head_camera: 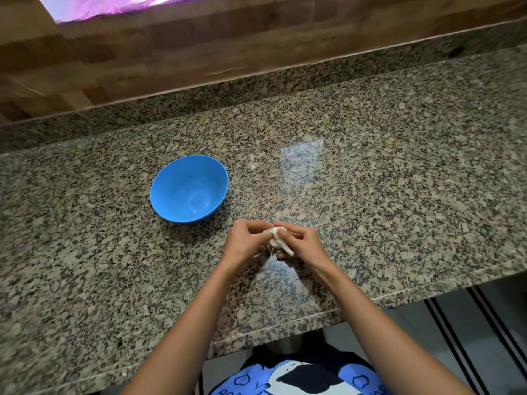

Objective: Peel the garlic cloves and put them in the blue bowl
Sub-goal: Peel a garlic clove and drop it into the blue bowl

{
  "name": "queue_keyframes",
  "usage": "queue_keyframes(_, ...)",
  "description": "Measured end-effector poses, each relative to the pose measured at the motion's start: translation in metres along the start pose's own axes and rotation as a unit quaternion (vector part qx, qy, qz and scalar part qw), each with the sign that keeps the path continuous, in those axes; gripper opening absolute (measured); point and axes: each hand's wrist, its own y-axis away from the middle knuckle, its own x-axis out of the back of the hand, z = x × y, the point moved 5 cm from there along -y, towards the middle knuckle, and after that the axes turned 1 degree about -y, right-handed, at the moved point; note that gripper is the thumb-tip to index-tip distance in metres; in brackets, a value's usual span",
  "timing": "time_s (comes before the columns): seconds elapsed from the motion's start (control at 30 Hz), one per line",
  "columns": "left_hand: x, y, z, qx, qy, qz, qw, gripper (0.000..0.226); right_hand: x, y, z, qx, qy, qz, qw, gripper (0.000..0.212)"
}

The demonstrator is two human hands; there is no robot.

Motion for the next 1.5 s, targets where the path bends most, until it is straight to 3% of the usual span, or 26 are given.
queue_keyframes(0.13, 0.002, -0.003, -0.01, 0.093, 0.179, -0.017, 0.979, 0.018, -0.001, -0.002, -0.002, -0.017, 0.003, -0.031, 0.999, 0.028)
queue_keyframes(0.23, 0.002, -0.004, -0.016, 0.139, 0.237, -0.032, 0.961, 0.016, 0.0, -0.002, -0.007, -0.013, 0.029, -0.043, 0.999, 0.026)
queue_keyframes(0.43, 0.002, -0.01, -0.021, 0.127, 0.183, 0.003, 0.975, 0.015, 0.003, -0.002, -0.02, 0.015, 0.125, -0.072, 0.989, 0.016)
queue_keyframes(0.73, -0.007, -0.007, -0.009, 0.101, 0.23, -0.08, 0.965, 0.02, 0.018, -0.008, -0.016, 0.012, 0.114, -0.043, 0.992, 0.019)
queue_keyframes(0.83, -0.007, -0.011, -0.007, 0.064, 0.203, -0.024, 0.977, 0.023, 0.02, -0.008, -0.018, 0.021, 0.103, -0.027, 0.994, 0.021)
queue_keyframes(1.0, -0.009, -0.02, -0.003, -0.044, 0.02, 0.04, 0.998, 0.009, 0.034, -0.011, -0.025, 0.028, 0.145, 0.014, 0.989, 0.02)
queue_keyframes(1.2, -0.029, -0.024, 0.007, -0.081, -0.019, -0.041, 0.996, 0.034, 0.043, -0.012, -0.024, 0.009, 0.134, -0.007, 0.991, 0.022)
queue_keyframes(1.4, -0.031, -0.034, 0.006, -0.089, -0.126, -0.027, 0.988, 0.028, 0.042, -0.01, -0.025, 0.013, 0.131, -0.018, 0.991, 0.019)
queue_keyframes(1.5, -0.031, -0.036, 0.005, -0.083, -0.077, -0.059, 0.992, 0.021, 0.045, -0.011, -0.024, 0.018, 0.132, -0.017, 0.991, 0.016)
